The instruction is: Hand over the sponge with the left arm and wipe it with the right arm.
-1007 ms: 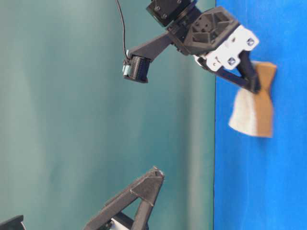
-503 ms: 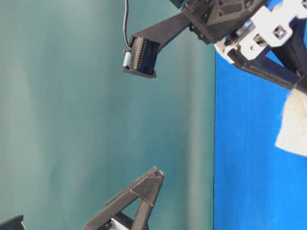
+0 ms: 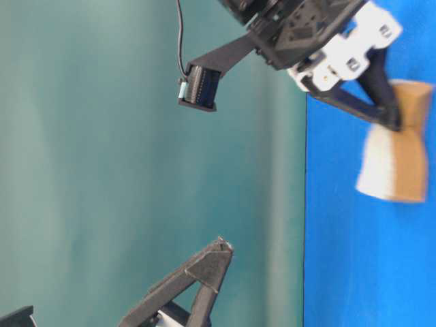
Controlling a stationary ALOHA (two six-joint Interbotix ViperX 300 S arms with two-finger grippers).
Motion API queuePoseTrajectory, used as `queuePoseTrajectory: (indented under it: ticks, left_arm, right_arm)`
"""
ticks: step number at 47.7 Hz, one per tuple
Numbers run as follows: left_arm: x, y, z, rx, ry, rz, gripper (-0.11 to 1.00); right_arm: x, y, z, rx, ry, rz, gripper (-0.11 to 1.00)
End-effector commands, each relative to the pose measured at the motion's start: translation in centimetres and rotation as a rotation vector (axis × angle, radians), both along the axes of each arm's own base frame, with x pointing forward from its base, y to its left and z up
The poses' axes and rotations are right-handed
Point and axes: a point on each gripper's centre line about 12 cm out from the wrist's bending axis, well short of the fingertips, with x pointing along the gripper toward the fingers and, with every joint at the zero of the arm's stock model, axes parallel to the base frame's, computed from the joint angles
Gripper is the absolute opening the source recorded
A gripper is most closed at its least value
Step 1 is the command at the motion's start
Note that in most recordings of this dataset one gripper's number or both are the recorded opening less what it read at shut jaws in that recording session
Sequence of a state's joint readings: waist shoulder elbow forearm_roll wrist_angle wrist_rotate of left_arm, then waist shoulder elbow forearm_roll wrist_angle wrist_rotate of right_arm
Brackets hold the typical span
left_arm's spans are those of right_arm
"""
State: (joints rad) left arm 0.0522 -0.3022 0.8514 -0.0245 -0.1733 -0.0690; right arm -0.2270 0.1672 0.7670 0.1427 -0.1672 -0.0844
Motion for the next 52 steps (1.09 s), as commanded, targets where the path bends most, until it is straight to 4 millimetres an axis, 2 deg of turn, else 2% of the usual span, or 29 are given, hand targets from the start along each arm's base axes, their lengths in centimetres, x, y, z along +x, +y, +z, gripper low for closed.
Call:
queuePoseTrajectory:
  ticks: [1,8,14,18,26,34,36,46,52]
  left_arm:
    - [0.3,0.0,1.0,0.002,-0.035,-0.002,0.86]
    - [0.3,0.0,1.0,0.001,-0.035,-0.001,0.86]
    - [0.3,-0.1,1.0,0.002,-0.035,-0.005,0.86]
    - [0.3,-0.2,1.0,0.0,-0.035,-0.005,0.86]
    - [0.3,-0.1,0.9,0.002,-0.034,-0.005,0.86]
    - [0.3,-0.2,1.0,0.003,-0.035,-0.007,0.86]
    - [0.3,-0.1,1.0,0.005,-0.035,-0.006,0.86]
    - [0.3,-0.2,1.0,0.005,-0.035,-0.007,0.86]
    - [0.3,-0.2,0.9,0.003,-0.034,-0.006,0.86]
  right_arm:
    - [-0.6,-3.6,1.2,-0.032,-0.029,-0.074,0.17]
    - [-1.2,-5.8,1.5,-0.049,-0.033,-0.121,0.18]
    - [-1.1,-5.6,1.4,-0.046,-0.033,-0.117,0.18]
    - [-0.8,-4.6,1.3,-0.037,-0.03,-0.097,0.17]
    - [0.2,-0.7,1.2,-0.003,-0.029,-0.021,0.17]
    - [1.4,4.6,1.3,0.043,-0.042,0.075,0.17]
    - [1.6,6.4,1.4,0.066,-0.048,0.101,0.17]
    - [2.1,11.9,1.9,0.13,-0.068,0.186,0.17]
    - [2.1,13.7,2.1,0.149,-0.064,0.218,0.17]
